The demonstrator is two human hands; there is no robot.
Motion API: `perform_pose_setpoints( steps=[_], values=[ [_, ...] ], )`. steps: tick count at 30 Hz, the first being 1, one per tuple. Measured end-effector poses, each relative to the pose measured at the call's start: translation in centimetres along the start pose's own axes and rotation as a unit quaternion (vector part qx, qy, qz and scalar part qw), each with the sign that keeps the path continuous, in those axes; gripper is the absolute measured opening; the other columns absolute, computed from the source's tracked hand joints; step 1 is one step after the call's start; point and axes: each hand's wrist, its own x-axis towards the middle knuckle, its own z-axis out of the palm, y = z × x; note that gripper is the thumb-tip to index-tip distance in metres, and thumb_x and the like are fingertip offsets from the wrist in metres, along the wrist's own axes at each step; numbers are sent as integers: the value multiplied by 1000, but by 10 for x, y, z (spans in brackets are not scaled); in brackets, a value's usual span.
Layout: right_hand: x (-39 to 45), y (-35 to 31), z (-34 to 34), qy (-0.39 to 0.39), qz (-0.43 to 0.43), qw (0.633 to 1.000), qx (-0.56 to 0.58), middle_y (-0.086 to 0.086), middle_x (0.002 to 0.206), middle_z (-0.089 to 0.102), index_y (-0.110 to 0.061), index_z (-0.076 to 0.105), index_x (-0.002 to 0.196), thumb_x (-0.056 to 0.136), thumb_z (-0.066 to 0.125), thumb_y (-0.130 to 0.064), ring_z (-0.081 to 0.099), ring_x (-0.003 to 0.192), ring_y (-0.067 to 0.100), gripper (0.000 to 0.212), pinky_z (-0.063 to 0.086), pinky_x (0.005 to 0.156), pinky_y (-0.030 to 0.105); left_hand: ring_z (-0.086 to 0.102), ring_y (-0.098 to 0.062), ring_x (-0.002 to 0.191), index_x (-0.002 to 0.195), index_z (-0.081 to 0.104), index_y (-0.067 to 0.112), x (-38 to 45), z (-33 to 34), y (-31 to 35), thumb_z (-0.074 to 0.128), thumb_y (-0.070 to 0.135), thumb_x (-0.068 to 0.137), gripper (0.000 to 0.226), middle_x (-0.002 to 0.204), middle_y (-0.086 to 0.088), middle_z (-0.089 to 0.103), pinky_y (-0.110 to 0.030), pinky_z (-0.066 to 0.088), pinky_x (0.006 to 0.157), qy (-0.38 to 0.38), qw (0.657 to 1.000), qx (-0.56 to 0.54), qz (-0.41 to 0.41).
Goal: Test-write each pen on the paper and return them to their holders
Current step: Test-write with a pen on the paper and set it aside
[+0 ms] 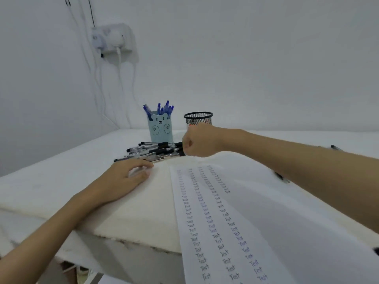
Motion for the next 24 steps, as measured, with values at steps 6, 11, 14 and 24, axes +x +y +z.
perform_pose_setpoints(
  steps=[6,11,14,24],
  values=[
    [62,-37,37,23,-50,996,-65,11,103,58,-6,58,114,90,42,-7,53,97,27,29,44,69,32,49,4,110,107,64,33,-6,2,-19,57,18,91,22,115,21,56,8,24,83,30,999,-20,-27],
    [83,-38,64,109,-84,981,-135,7,109,58,-8,58,114,87,52,-6,46,105,23,27,37,74,30,48,3,109,115,64,23,-5,3,-22,55,19,92,25,118,14,59,7,25,84,34,999,-16,-29],
    [86,-37,67,145,-110,971,-157,6,105,60,-8,60,107,88,54,-7,46,103,22,20,39,79,31,48,3,110,115,64,25,-5,3,-23,54,22,93,25,119,14,59,1,28,86,35,999,-20,-35],
    [63,-27,39,95,-43,994,-38,11,106,57,-5,49,111,84,50,3,46,89,21,28,39,71,29,51,-3,114,113,64,26,-6,3,-27,54,24,93,23,119,12,61,-17,34,98,33,999,-22,-32]
  ],
)
